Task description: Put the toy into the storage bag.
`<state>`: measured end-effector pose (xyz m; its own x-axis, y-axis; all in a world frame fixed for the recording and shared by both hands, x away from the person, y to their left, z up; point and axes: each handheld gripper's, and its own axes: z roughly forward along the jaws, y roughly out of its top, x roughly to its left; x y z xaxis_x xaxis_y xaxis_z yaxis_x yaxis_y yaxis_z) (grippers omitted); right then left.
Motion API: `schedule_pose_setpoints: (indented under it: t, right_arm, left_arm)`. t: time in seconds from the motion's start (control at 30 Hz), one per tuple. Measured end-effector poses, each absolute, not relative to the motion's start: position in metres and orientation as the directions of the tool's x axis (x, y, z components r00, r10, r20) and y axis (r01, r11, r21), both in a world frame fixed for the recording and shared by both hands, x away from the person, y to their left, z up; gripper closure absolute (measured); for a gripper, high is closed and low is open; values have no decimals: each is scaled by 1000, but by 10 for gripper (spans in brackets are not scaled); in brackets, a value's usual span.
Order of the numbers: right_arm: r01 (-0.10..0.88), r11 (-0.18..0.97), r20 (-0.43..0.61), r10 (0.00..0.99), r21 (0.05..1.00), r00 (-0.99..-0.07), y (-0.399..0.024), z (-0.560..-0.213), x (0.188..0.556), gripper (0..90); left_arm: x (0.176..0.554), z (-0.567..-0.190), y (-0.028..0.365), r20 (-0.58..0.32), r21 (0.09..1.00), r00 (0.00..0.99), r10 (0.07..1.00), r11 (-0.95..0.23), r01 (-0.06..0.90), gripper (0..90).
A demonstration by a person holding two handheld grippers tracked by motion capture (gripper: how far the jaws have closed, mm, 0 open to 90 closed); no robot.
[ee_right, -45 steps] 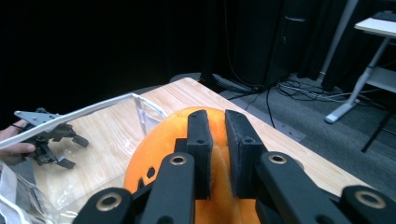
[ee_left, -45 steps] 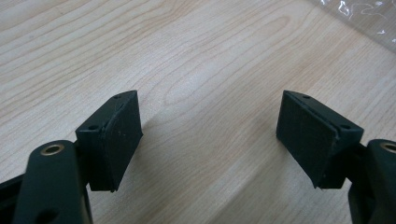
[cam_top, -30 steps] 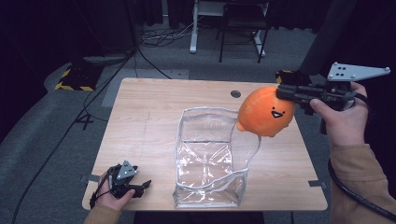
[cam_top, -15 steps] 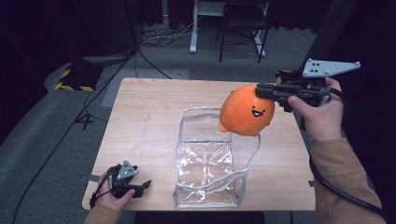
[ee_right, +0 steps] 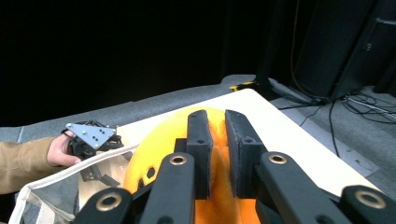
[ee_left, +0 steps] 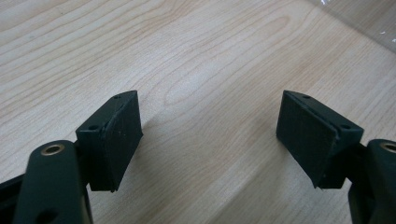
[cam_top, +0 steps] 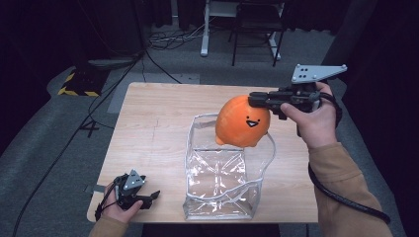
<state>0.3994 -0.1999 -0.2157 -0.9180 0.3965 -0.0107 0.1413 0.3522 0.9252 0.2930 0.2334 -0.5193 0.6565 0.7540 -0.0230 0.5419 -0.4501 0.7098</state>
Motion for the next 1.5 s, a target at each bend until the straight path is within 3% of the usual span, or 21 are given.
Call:
schedule_pose_setpoints:
  t: [0.77, 1.5]
  right_arm:
    - [219, 476, 67, 316, 852, -946, -132, -278, 419, 804]
    - [287, 631, 105, 311, 721, -945, -104, -331, 427, 796]
  left_arm:
    - [293, -519, 233, -23, 710, 657, 754, -451, 542, 228]
    - [293, -519, 233, -23, 710, 656, 754, -450, 542, 228]
